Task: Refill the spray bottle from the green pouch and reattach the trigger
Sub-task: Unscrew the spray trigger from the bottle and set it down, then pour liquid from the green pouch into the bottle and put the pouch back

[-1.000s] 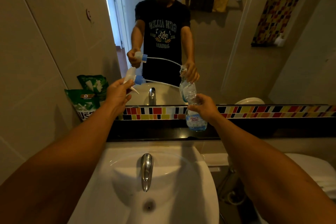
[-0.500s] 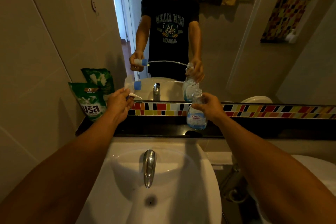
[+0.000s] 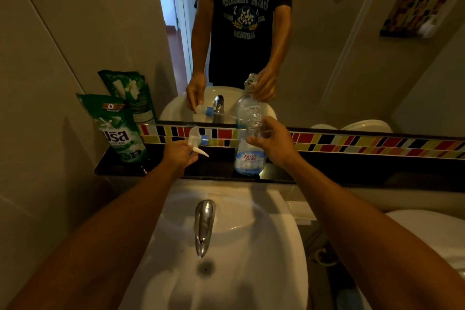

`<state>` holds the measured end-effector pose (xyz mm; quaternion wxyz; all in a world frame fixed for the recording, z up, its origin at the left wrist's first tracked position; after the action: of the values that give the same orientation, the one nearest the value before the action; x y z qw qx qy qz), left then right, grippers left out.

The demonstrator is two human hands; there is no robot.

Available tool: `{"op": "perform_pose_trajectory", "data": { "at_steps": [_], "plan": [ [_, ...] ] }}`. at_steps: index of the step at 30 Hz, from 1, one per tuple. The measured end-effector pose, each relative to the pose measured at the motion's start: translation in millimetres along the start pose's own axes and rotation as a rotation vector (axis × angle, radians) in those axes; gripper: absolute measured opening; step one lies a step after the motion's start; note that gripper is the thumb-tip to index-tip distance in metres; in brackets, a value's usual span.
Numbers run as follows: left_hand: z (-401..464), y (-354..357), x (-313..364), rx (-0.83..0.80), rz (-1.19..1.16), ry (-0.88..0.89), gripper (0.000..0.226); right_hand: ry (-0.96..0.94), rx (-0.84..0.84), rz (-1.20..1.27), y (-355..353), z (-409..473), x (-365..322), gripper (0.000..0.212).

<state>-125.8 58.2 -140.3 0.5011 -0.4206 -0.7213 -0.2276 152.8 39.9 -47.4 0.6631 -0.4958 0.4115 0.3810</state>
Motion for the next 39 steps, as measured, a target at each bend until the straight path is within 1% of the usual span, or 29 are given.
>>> {"op": "perform_pose_trajectory", "data": {
  "at_steps": [3,5,10,12,15,19,21,28,30,32,36,38,39],
  "plan": [
    [11,3,-13,0.019,0.089,0.015,0.021,-0.021,-0.003,0.001,13,5,1,0.039],
    [16,3,-22,0.036,0.114,0.008,0.022,-0.025,-0.009,-0.006,21,9,5,0.037],
    [24,2,-36,0.074,0.234,0.084,0.036,-0.021,0.001,0.027,37,15,12,0.039],
    [28,3,-40,0.073,0.263,0.109,0.039,-0.036,0.015,0.026,40,17,11,0.046],
    [30,4,-43,0.078,0.333,0.178,0.031,-0.065,0.038,0.022,43,19,11,0.049],
    [30,4,-43,0.136,0.409,0.247,0.015,-0.069,0.038,0.002,45,19,17,0.056],
    [29,5,-44,0.155,0.446,0.280,0.012,-0.072,0.038,-0.008,45,20,20,0.060],
    [26,5,-46,0.181,0.459,0.329,0.021,-0.065,0.067,-0.023,45,15,34,0.068],
    [24,3,-45,0.188,0.453,0.335,0.025,-0.065,0.109,-0.056,42,12,37,0.072],
    [23,-2,-42,0.178,0.436,0.336,0.034,-0.100,0.196,-0.064,37,4,36,0.067],
    [19,-23,-28,0.201,0.433,0.386,0.041,-0.133,0.392,-0.082,28,-19,33,0.034],
    [16,-38,-18,0.217,0.447,0.433,0.041,-0.123,0.399,-0.077,34,-30,34,0.026],
    [15,-46,-13,0.225,0.447,0.452,0.041,-0.118,0.383,-0.070,40,-36,33,0.025]
  ]
}}
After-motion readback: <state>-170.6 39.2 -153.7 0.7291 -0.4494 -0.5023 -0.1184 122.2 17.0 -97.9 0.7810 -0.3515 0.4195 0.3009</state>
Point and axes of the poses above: each hand's wrist, its own z-axis towards the middle knuckle, its own y-axis out of the palm, x = y × z, the point moved 7 cm from there along z, towards the middle knuckle, and after that the axes turned 14 degrees about x, right-handed, at the moved point
